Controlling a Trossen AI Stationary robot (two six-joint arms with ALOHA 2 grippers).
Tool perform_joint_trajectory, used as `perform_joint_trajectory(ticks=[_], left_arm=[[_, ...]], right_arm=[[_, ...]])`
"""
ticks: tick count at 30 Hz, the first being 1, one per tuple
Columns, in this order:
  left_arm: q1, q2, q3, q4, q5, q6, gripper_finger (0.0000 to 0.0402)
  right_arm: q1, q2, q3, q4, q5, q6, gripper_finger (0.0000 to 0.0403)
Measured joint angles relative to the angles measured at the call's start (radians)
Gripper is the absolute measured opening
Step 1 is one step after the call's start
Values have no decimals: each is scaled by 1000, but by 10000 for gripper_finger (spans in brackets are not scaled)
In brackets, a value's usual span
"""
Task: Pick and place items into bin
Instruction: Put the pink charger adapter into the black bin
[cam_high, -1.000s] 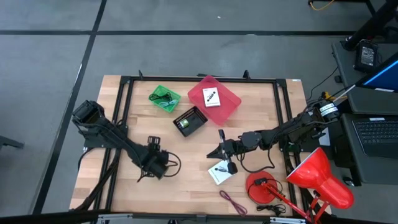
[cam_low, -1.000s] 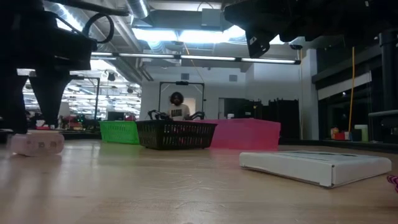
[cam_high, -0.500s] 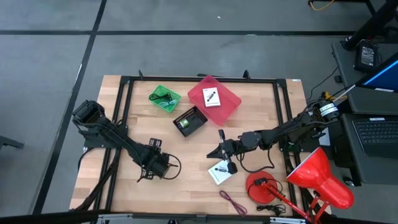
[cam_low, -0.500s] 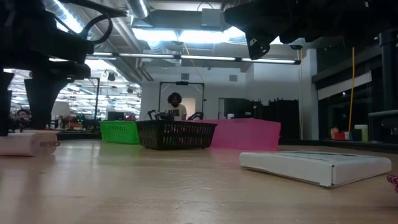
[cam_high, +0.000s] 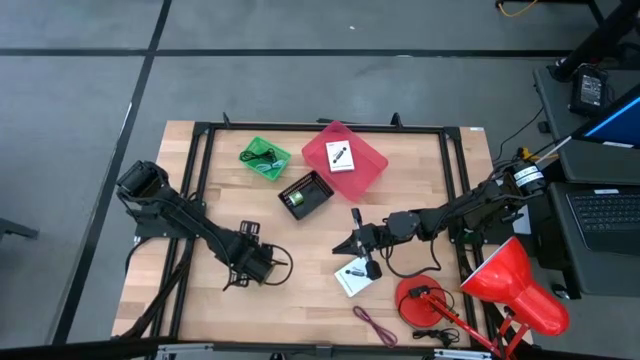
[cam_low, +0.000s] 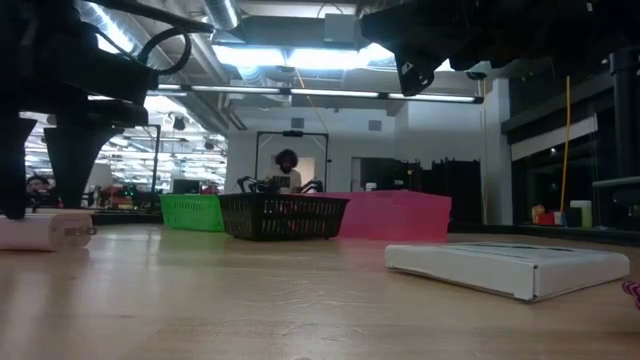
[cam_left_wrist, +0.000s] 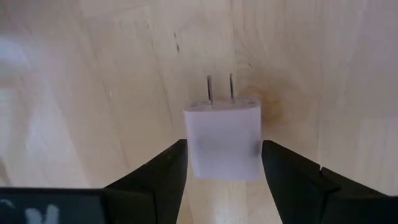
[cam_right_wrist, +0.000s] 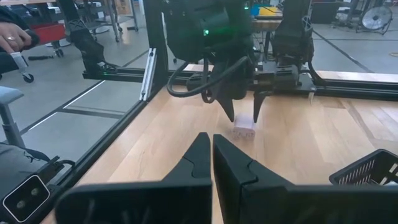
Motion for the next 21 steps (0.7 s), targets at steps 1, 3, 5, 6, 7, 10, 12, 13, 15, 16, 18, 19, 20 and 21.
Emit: perform_joint_trajectory(ticks=[1, 3, 5, 6, 7, 10, 12, 13, 15, 16, 18, 19, 20, 21], left_arm=[[-2, 0, 0, 0, -2, 0, 201], [-3, 0, 0, 0, -4, -3, 201], [-3, 0, 0, 0, -5, -13, 201], [-3, 0, 0, 1, -6, -21, 201], [-3, 0, 0, 3, -6, -30, 202], [-3, -1, 0, 5, -8, -61, 209], [-3, -1, 0, 12, -10, -60, 216], [-4, -1, 0, 15, -10, -61, 220], [-4, -1, 0, 19, -9, -76, 227], [-4, -1, 0, 19, -12, -78, 231], [-4, -1, 0, 19, -23, -78, 237], [-4, -1, 0, 19, -24, -77, 240], [-4, -1, 0, 19, -23, -78, 241], [-4, -1, 0, 19, -18, -78, 242]], right_arm=[[0, 0, 0, 0, 0, 0, 0], [0, 0, 0, -1, 0, 0, 0], [0, 0, 0, -1, 0, 0, 0], [0, 0, 0, -1, 0, 0, 0], [0, 0, 0, -1, 0, 0, 0], [0, 0, 0, -1, 0, 0, 0], [0, 0, 0, -2, 0, 1, 0], [0, 0, 0, -1, 0, 0, 0], [0, 0, 0, -2, 0, 0, 0], [0, 0, 0, -2, 0, 0, 0], [0, 0, 0, -2, 0, 1, 0], [0, 0, 0, -2, 0, 1, 0], [0, 0, 0, -2, 0, 1, 0], [0, 0, 0, -2, 0, 1, 0]])
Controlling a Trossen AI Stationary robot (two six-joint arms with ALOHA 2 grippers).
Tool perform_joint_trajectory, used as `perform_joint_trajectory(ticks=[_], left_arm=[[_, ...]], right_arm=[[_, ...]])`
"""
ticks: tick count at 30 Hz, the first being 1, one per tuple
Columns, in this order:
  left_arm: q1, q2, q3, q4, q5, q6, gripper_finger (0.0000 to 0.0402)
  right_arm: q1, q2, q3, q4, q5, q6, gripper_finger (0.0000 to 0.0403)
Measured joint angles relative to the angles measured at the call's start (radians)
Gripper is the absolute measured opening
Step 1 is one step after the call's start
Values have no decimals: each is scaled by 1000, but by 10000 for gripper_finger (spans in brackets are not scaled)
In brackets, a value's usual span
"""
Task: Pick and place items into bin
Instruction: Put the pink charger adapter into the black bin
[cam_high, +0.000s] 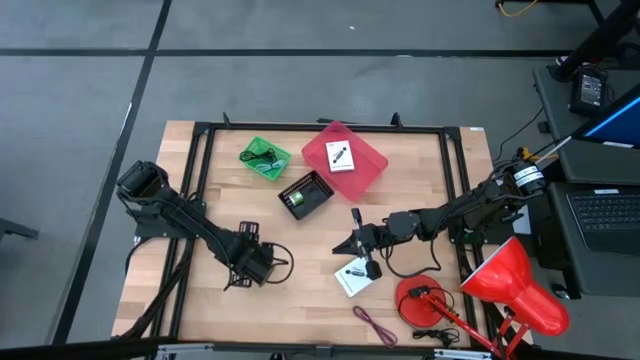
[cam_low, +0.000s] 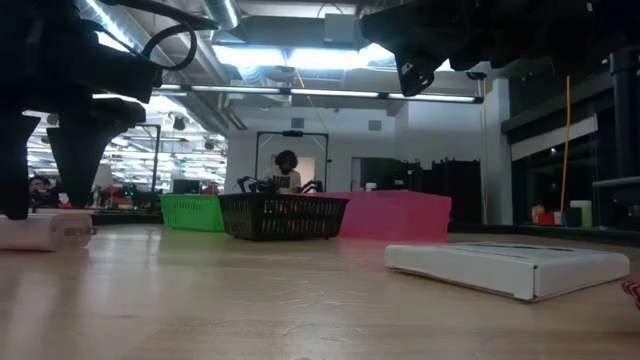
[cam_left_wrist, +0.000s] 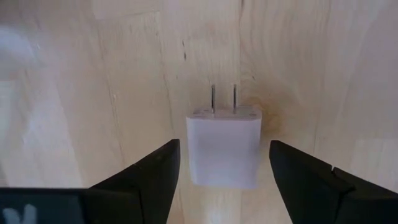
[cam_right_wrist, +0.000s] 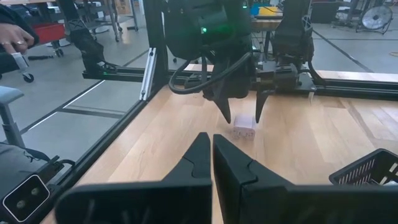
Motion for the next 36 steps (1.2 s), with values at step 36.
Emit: perform_joint_trajectory(ticks=[36], left_arm=[[53, 3, -92, 110, 66, 82, 217]], right_arm=[[51, 0, 0, 1, 1, -24, 0]])
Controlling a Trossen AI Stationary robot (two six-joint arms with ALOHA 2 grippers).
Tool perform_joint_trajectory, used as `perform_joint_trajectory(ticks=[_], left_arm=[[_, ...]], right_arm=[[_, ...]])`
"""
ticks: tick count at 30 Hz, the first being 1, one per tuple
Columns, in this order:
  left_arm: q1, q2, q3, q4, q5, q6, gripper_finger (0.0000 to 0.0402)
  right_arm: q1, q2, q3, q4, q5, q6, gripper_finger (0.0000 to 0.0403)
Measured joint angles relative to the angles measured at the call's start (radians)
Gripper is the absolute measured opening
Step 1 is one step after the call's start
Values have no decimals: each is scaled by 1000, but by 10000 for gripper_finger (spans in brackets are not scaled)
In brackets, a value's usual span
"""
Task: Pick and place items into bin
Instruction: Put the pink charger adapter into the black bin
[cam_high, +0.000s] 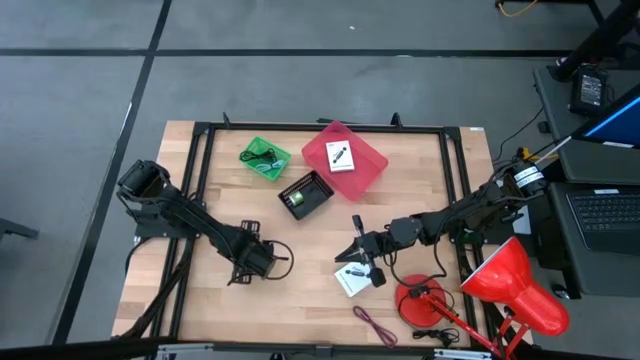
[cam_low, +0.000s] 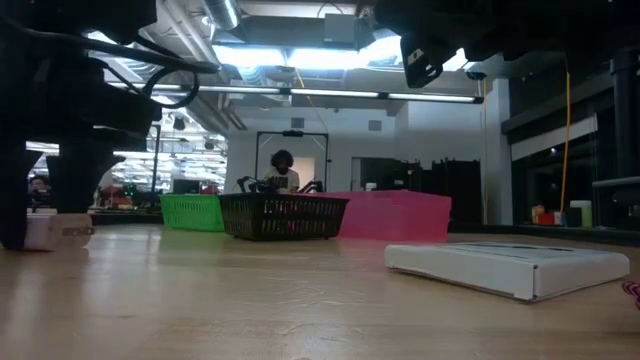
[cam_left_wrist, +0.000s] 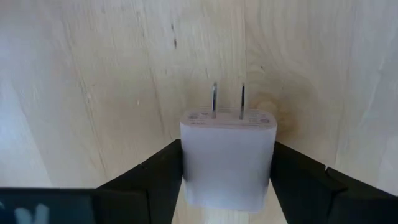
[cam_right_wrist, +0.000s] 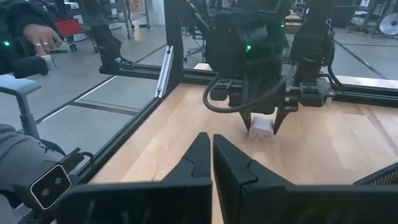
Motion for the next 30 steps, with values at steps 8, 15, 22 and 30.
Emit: perform_joint_trajectory(ticks=[8, 15, 22, 30], left_arm=[[0, 0, 1, -8, -1, 10, 190], [-7, -22, -1, -11, 0, 65, 190], [-7, -131, -1, -15, 15, 76, 190], [-7, -350, -6, -11, -100, 127, 190]], right_arm=[[0, 0, 0, 0, 0, -2, 0], [0, 0, 0, 0, 0, -1, 0], [0, 0, 0, -3, 0, -2, 0], [-1, 1, 0, -5, 1, -2, 0]])
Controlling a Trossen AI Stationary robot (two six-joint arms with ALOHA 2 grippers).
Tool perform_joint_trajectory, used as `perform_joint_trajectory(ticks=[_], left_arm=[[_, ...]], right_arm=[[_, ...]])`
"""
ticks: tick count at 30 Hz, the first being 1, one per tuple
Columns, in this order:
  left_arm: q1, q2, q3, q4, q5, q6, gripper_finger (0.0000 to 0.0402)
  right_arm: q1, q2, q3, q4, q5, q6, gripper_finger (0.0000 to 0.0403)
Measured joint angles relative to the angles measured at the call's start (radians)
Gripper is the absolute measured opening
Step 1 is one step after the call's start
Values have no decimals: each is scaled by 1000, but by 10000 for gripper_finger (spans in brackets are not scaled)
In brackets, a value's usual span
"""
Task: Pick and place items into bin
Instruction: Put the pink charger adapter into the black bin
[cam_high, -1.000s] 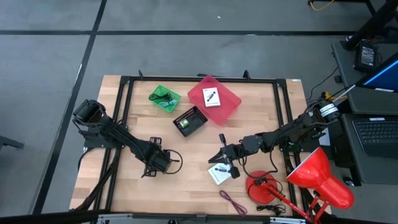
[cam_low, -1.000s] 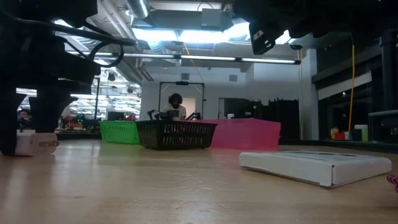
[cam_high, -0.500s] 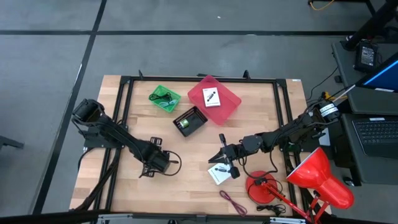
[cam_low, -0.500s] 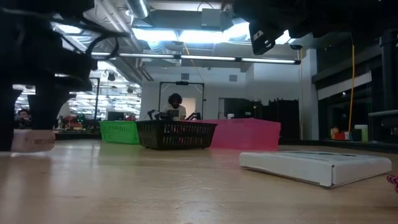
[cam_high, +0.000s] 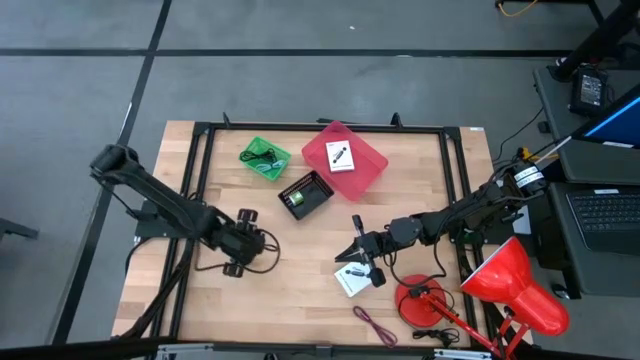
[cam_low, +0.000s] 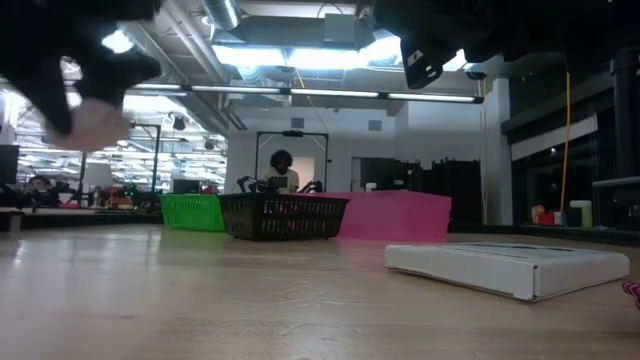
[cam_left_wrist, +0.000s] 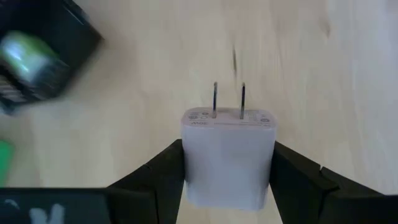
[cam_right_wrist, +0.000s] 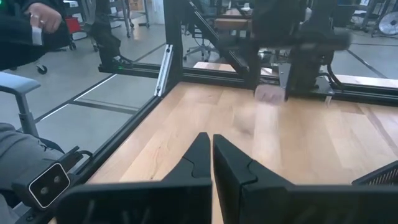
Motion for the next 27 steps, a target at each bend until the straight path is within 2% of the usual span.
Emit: perform_joint_trajectory(ticks=[7, 13, 21, 27], left_arm=[[2, -233, -143, 152, -81, 10, 190], [2, -381, -276, 366, -133, 37, 190], [2, -439, -416, 531, -135, 28, 190], [2, -439, -426, 543, -160, 33, 190]], right_arm=[[0, 0, 0, -22, 0, 0, 0], [-1, 0, 0, -23, 0, 0, 0], [-1, 0, 0, -23, 9, -1, 0], [-1, 0, 0, -24, 54, -1, 0]])
